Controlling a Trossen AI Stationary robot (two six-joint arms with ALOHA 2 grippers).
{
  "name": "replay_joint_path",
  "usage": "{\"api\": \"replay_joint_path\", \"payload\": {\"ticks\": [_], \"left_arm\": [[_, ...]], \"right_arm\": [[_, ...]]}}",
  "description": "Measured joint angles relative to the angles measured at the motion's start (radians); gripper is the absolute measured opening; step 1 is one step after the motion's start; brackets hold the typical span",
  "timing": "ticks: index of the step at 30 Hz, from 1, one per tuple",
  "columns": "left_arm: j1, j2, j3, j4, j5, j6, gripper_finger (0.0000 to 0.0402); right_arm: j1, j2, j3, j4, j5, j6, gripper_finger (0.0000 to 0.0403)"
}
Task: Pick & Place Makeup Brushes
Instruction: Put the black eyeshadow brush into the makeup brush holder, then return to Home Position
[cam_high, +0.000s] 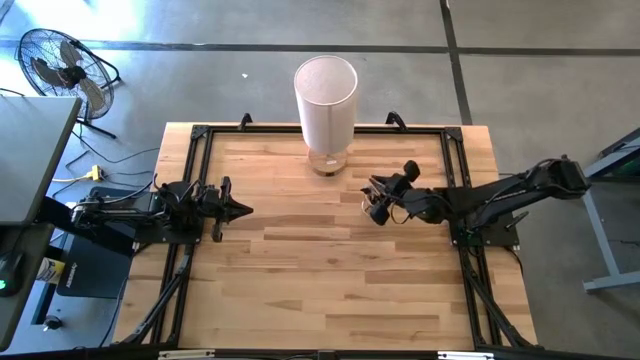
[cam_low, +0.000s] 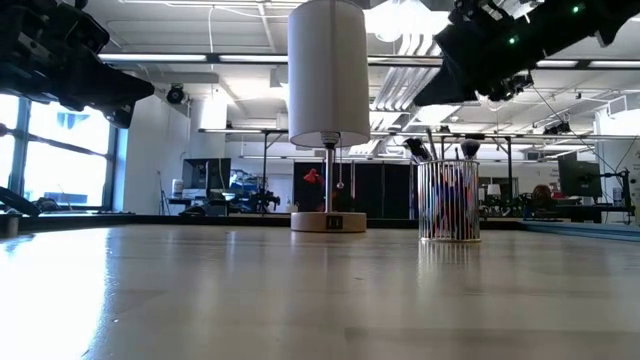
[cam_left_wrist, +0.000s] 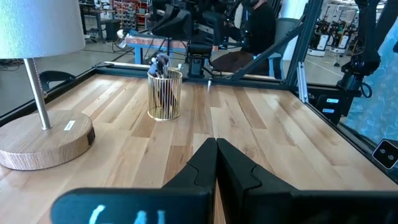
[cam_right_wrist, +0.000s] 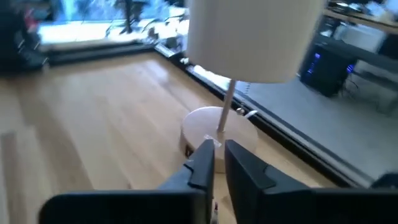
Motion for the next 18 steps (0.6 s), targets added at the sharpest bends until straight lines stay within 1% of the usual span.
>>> {"api": "replay_joint_path", "payload": {"ticks": [3,7,9,10,12,14,16,18], "left_arm": [[0.000,0.000,0.000,0.000,0.000,0.000,0.0001],[0.000,0.000,0.000,0.000,0.000,0.000,0.0001],[0.000,0.000,0.000,0.000,0.000,0.000,0.0001],[0.000,0.000,0.000,0.000,0.000,0.000,0.0001],[0.000,0.000,0.000,0.000,0.000,0.000,0.0001],[0.000,0.000,0.000,0.000,0.000,0.000,0.0001],[0.000,0.000,0.000,0.000,0.000,0.000,0.0001],[0.000,0.000,0.000,0.000,0.000,0.000,0.0001]], "right_arm": [[-0.004,-0.024,0.038,-0.082,-0.030,-0.048,0.0055],[-0.016,-0.080,0.107,-0.210,-0.051,-0.051,0.0087],[-0.028,-0.112,0.142,-0.257,-0.110,-0.052,0.0096],[-0.037,-0.131,0.157,-0.274,-0.162,-0.057,0.0096],[-0.057,-0.165,0.180,-0.283,-0.301,-0.096,0.0088],[-0.071,-0.199,0.184,-0.290,-0.417,-0.129,0.0064],[-0.073,-0.234,0.178,-0.309,-0.470,-0.114,0.0025],[-0.073,-0.277,0.147,-0.325,-0.505,-0.117,0.0008]]}}
